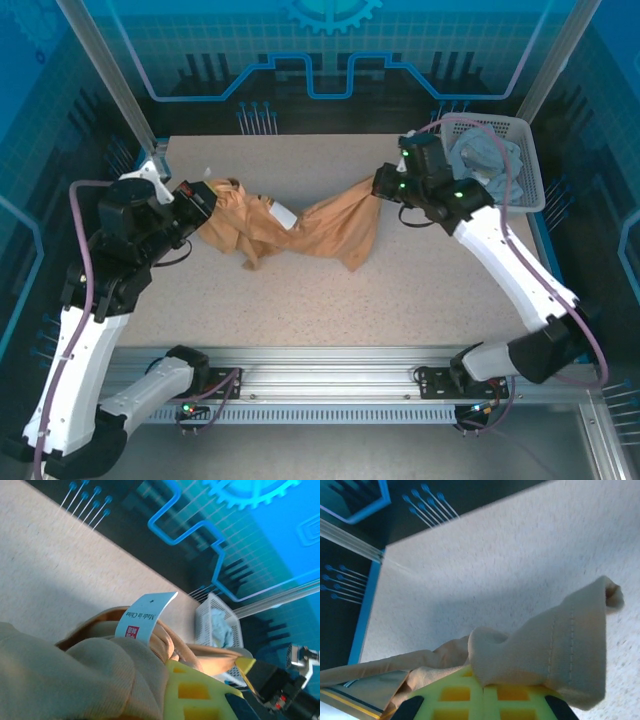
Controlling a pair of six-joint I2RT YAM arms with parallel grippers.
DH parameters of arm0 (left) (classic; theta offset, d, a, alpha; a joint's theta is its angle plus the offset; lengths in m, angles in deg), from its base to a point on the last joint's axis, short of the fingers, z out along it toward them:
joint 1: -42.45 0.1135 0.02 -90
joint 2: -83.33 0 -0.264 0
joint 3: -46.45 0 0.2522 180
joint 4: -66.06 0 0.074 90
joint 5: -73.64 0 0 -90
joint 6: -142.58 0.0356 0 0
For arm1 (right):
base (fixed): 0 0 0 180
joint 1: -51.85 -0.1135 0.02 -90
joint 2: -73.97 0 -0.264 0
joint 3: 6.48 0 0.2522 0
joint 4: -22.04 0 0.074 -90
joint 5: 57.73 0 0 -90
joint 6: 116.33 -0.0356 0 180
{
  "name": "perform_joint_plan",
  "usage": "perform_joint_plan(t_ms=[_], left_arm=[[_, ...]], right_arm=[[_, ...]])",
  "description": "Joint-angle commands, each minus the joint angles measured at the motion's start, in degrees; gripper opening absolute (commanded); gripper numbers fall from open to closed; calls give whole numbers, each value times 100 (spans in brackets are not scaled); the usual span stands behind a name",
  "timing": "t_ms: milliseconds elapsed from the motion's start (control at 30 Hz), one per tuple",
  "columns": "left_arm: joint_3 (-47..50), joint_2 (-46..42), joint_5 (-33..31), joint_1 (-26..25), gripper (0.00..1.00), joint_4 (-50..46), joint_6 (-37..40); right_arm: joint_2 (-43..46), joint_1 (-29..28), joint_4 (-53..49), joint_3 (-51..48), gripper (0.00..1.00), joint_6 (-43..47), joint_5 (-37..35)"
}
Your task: Fold and stack the t-shirts
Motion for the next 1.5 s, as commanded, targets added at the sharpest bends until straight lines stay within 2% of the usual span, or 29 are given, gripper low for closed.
perform_joint_plan(t_ms=[0, 200, 367, 467, 633, 667, 767, 833, 900, 1033, 1200, 1333, 1467], left_arm=[[-117, -281, -70, 59, 0, 815, 244], [166, -632, 311, 56, 0, 996, -126], [686, -786, 417, 54, 0, 1011, -365], [971, -605, 290, 58, 0, 1021, -380], [1317, 276, 77, 112, 0, 1077, -250], [1368, 535, 137, 200, 0, 1086, -245], [1444, 1117, 520, 506, 0, 1068, -406], [1505, 1282, 698, 585, 0, 1112, -424], [1560, 1311, 790, 596, 0, 1108, -394], [1761, 1166, 864, 620, 0, 968, -388], [2035, 953, 963, 667, 0, 774, -434], [2064, 903, 1011, 700, 0, 626, -385], [1968, 952, 1040, 727, 0, 481, -264]], right_arm=[[459, 115, -282, 116, 0, 431, -129], [1259, 127, -813, -130, 0, 408, -206], [1531, 160, -749, -714, 0, 216, -329], [1088, 253, -441, -922, 0, 130, -156], [-622, 672, -26, -709, 0, -76, 368], [-1093, 815, -21, -528, 5, -89, 606], [-2084, 945, -258, -3, 37, 96, 744], [-2182, 928, -317, -41, 50, 148, 683], [-1863, 849, -211, -513, 59, 144, 670], [-1159, 406, -386, -1505, 62, 239, 613], [-742, -865, -732, -2313, 62, 532, 507], [-1210, -1921, -900, -2142, 65, 987, 178], [-2069, -2478, -888, -1664, 63, 1167, -26]])
